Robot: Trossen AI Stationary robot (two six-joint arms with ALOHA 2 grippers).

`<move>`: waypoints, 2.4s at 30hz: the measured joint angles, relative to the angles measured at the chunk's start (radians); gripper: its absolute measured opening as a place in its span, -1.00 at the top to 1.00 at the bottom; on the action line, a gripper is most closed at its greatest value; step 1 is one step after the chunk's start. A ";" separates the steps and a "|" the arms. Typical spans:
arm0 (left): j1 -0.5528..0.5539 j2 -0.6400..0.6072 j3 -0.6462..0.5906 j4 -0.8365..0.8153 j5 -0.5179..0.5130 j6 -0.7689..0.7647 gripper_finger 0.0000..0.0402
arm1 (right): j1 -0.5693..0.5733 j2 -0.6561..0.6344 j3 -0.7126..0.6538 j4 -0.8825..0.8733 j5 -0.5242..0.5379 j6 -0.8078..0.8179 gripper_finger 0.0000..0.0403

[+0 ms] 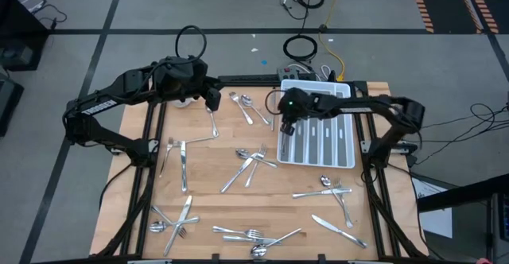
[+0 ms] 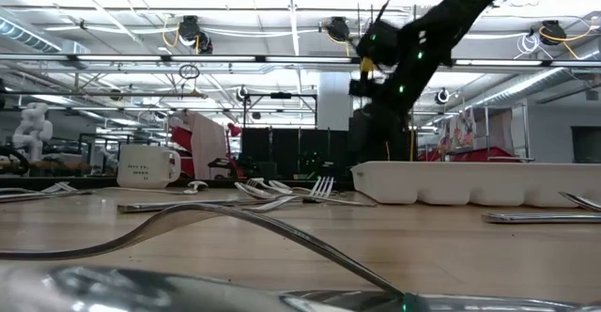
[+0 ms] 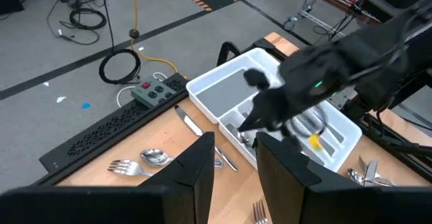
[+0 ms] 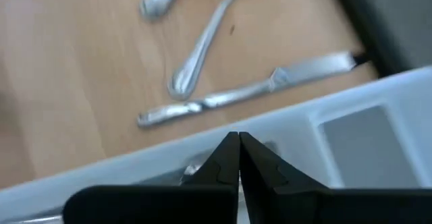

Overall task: Sort silverware
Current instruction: Put the silver fork into the silverware tray

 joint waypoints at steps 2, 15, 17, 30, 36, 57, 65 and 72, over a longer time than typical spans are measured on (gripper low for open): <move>0.000 0.008 0.000 0.000 0.000 0.024 0.43 | 0.000 -0.063 0.000 -0.007 0.001 0.004 1.00; 0.088 0.149 -0.215 0.140 0.104 0.130 0.43 | 0.000 -0.471 0.001 -0.212 0.001 0.068 0.76; 0.111 0.175 -0.257 0.203 0.140 0.201 0.43 | 0.008 -0.499 0.001 -0.239 -0.001 0.086 0.69; 0.228 0.427 -0.293 0.242 0.303 0.877 0.43 | 0.090 -0.602 0.000 -0.405 -0.007 0.141 0.37; 0.288 0.520 -0.284 0.237 0.324 1.048 0.43 | 0.128 -0.603 0.000 -0.466 -0.007 0.172 0.34; 0.373 0.778 -0.058 0.083 0.293 1.525 0.43 | 0.197 -0.603 0.000 -0.472 -0.006 0.191 0.34; 0.374 0.805 -0.049 0.101 0.279 1.596 0.43 | 0.196 -0.603 0.000 -0.470 -0.002 0.203 0.34; 0.381 0.814 -0.050 0.092 0.262 1.652 0.43 | 0.196 -0.603 0.000 -0.466 -0.002 0.211 0.34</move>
